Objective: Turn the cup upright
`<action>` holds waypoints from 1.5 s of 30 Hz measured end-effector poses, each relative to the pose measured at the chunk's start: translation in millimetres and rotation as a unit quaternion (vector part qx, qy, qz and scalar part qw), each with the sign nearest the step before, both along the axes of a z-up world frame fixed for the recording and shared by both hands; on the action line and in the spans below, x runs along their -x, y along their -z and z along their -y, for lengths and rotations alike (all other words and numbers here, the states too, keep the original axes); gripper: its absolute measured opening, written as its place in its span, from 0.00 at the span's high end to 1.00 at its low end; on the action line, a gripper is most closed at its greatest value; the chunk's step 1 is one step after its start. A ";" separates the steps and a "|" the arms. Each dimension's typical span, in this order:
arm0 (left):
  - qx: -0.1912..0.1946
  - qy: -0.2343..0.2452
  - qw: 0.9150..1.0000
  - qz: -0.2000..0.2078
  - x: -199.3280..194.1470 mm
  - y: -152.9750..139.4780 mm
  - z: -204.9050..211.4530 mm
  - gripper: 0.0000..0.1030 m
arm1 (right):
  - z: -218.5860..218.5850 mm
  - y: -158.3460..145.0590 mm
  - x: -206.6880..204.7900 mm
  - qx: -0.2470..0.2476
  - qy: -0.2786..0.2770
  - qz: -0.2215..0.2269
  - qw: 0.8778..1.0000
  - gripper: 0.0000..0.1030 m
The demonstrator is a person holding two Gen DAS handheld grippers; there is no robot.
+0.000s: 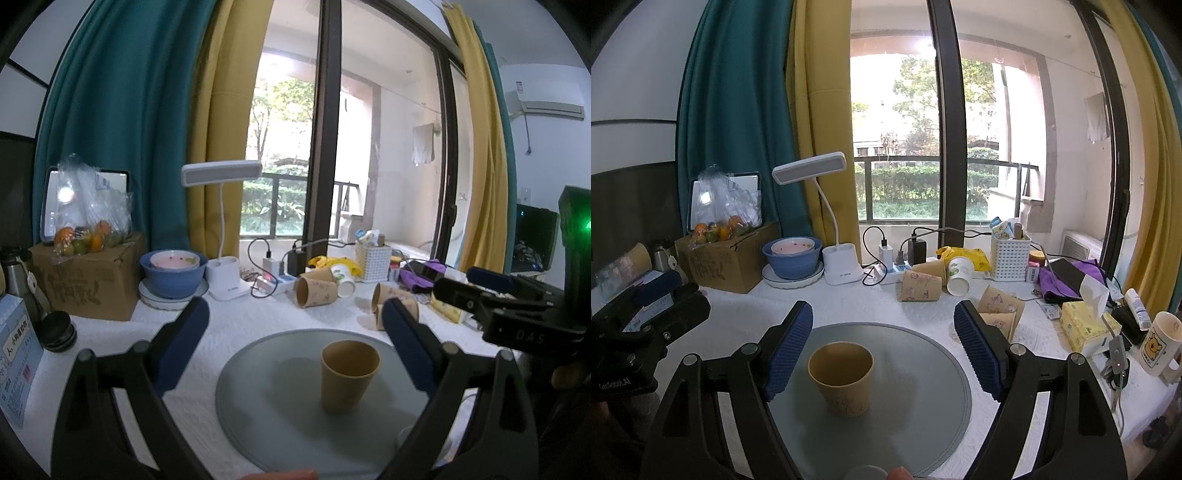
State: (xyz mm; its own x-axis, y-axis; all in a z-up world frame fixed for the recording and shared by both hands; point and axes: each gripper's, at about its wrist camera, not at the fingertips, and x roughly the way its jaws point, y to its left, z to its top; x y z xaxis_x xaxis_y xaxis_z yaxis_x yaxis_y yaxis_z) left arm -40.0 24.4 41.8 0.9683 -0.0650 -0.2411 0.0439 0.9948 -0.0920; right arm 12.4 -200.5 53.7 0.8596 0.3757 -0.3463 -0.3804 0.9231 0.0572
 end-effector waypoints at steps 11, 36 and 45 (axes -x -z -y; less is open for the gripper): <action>0.001 -0.001 1.000 0.000 0.5 0.6 -0.7 0.07 | 0.0 0.0 -0.1 0.001 0.000 0.000 1.000 0.21; 0.000 -0.012 1.000 -0.003 1.5 4.4 -1.8 0.07 | -0.2 -0.1 0.2 0.001 -0.001 -0.001 1.000 0.21; 0.001 -0.014 1.000 -0.004 1.1 4.0 -4.2 0.07 | -0.3 0.8 0.8 0.002 -0.001 -0.001 1.000 0.21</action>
